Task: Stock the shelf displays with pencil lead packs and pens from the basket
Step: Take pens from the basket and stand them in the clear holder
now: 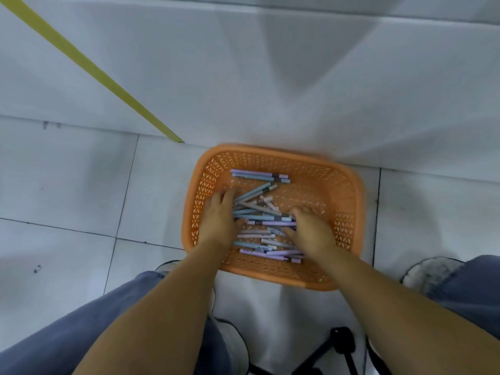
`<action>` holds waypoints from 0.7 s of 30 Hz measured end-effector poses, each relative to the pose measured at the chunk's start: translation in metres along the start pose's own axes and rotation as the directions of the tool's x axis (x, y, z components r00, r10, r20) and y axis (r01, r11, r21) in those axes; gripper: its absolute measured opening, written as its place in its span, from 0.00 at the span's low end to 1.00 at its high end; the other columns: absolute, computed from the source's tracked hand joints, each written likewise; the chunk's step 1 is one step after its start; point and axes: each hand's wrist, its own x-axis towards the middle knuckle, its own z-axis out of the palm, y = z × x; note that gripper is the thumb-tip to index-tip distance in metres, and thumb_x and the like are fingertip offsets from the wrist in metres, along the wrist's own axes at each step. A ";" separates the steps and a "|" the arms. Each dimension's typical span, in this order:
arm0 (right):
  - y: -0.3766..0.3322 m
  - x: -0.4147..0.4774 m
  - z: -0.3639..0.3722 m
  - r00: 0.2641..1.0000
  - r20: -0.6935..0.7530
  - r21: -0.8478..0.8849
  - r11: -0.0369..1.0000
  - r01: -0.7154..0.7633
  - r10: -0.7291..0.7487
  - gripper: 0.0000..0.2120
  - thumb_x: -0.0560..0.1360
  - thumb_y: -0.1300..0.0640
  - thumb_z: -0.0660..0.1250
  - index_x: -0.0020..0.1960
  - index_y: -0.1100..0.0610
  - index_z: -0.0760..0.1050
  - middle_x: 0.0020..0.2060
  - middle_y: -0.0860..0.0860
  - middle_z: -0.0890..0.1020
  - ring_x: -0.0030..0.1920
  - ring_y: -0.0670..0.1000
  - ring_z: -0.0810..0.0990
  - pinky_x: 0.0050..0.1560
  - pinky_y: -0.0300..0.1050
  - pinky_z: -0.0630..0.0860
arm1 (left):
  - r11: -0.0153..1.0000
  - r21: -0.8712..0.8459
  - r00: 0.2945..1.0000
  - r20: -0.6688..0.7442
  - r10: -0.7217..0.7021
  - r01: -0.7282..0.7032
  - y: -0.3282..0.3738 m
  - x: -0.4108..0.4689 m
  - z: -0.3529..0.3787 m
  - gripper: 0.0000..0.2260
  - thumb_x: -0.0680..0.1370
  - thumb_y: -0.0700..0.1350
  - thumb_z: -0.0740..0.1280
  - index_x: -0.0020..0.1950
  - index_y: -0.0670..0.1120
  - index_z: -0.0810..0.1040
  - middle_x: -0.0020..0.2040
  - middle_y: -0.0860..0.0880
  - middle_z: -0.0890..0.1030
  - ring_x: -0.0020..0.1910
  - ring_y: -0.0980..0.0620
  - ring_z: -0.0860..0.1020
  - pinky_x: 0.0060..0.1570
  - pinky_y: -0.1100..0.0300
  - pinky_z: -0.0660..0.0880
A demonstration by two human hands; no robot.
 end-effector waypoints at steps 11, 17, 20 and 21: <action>0.012 0.001 -0.019 0.968 0.194 0.664 0.706 -0.247 0.156 0.09 0.77 0.56 0.69 0.49 0.43 0.72 0.41 0.46 0.80 0.40 0.48 0.81 0.37 0.41 0.77 | 0.988 -0.143 0.989 0.139 -0.047 0.067 0.007 0.008 0.009 0.20 0.81 0.46 0.67 0.72 0.44 0.70 0.66 0.40 0.76 0.61 0.41 0.77 0.61 0.48 0.75; 0.002 0.004 -0.016 0.968 0.174 0.582 0.774 -0.248 0.179 0.24 0.74 0.46 0.72 0.66 0.49 0.68 0.46 0.43 0.73 0.43 0.46 0.75 0.39 0.39 0.68 | 0.991 -0.087 0.978 0.188 -0.087 0.105 0.009 0.010 0.012 0.26 0.79 0.49 0.70 0.74 0.43 0.69 0.75 0.42 0.65 0.66 0.40 0.73 0.66 0.50 0.70; -0.007 0.002 -0.010 0.977 0.125 0.444 0.871 -0.212 0.174 0.29 0.73 0.45 0.72 0.68 0.54 0.66 0.57 0.50 0.76 0.51 0.52 0.76 0.46 0.43 0.70 | 0.983 -0.112 0.982 0.140 -0.129 0.146 0.011 0.011 0.013 0.25 0.78 0.49 0.72 0.72 0.44 0.72 0.73 0.44 0.70 0.64 0.40 0.76 0.63 0.49 0.74; -0.010 0.002 -0.007 0.977 0.109 0.384 0.899 -0.209 0.181 0.29 0.73 0.45 0.72 0.68 0.55 0.66 0.60 0.53 0.75 0.54 0.55 0.76 0.48 0.46 0.71 | 0.982 -0.106 0.982 0.127 -0.143 0.156 0.011 0.012 0.013 0.22 0.78 0.49 0.71 0.70 0.45 0.74 0.70 0.43 0.74 0.60 0.40 0.78 0.60 0.49 0.76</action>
